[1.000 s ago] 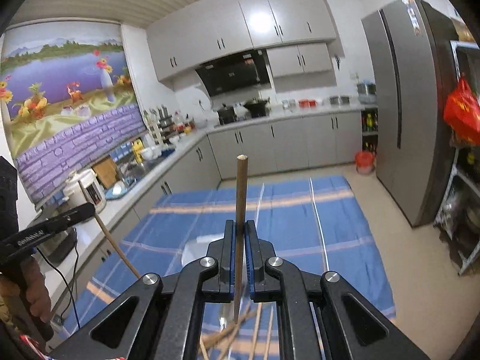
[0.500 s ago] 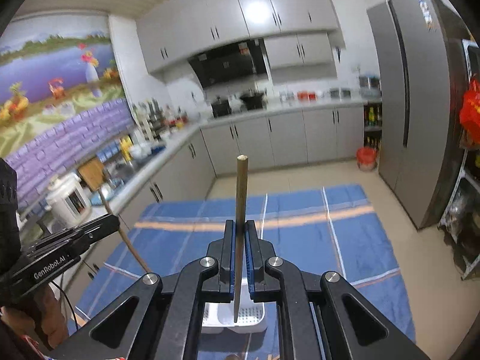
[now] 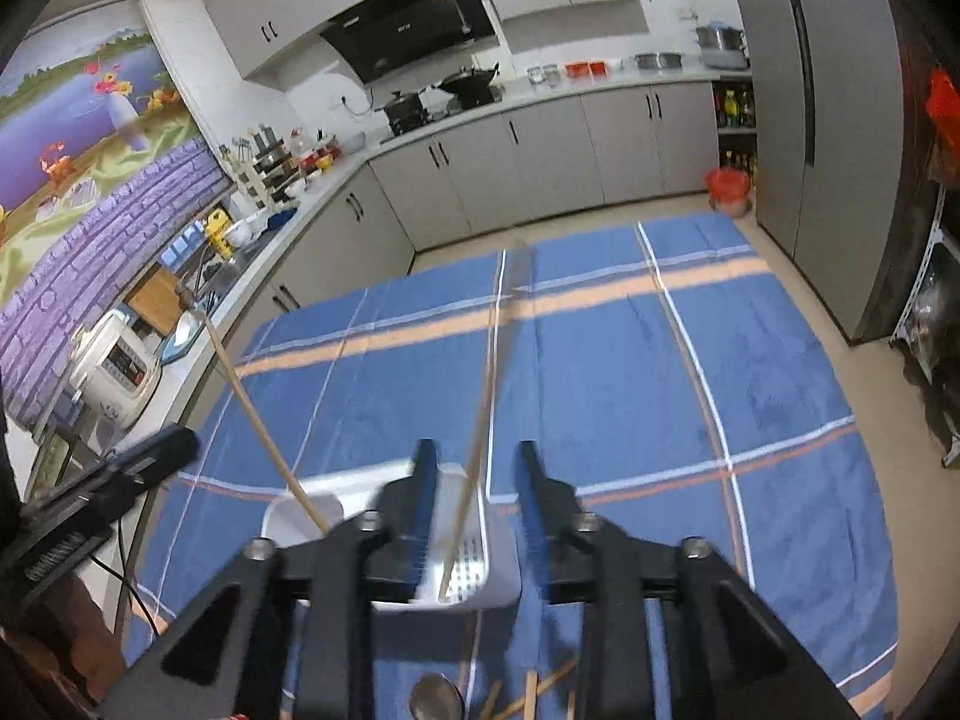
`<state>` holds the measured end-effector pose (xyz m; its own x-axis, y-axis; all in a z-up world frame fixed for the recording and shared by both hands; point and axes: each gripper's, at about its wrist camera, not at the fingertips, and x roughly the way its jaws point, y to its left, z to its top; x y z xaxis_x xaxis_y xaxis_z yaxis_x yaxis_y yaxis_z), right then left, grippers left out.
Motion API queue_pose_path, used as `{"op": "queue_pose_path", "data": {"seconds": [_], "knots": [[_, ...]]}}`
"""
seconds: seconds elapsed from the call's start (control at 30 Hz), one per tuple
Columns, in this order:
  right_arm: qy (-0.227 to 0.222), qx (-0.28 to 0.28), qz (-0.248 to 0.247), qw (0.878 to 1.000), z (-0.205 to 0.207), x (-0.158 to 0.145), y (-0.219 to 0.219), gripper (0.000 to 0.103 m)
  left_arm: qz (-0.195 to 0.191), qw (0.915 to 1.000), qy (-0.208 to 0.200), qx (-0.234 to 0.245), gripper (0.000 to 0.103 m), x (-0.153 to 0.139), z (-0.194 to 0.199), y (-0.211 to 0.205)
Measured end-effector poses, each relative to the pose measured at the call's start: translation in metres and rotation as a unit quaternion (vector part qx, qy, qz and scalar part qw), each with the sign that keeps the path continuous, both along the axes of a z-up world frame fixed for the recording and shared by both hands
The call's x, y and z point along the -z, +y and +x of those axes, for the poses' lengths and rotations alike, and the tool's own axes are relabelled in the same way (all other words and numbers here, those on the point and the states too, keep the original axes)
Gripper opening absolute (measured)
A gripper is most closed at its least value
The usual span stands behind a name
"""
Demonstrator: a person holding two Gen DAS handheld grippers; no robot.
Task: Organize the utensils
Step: 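Lower each chopstick into a holder compartment and open both grippers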
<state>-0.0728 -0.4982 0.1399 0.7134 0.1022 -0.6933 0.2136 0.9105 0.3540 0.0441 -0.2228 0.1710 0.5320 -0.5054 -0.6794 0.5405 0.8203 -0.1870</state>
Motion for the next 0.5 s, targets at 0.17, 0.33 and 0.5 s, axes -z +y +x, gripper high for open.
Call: {"op": "queue_pose_path", "data": {"seconds": [0.17, 0.33, 0.5], "knots": [[0.031, -0.015, 0.011, 0.999, -0.001, 0.03, 0.01, 0.032, -0.018, 0.9983, 0.044, -0.034, 0.033, 0.027, -0.011, 0.032], [0.054, -0.004, 0.038, 0.998, 0.001, 0.048, 0.012, 0.019, -0.016, 0.9916, 0.122, -0.039, 0.033, 0.072, 0.003, 0.032], [0.057, 0.015, 0.058, 0.997, -0.007, 0.05, 0.011, 0.017, -0.021, 0.9875, 0.151, -0.039, 0.008, 0.094, 0.018, 0.025]]}}
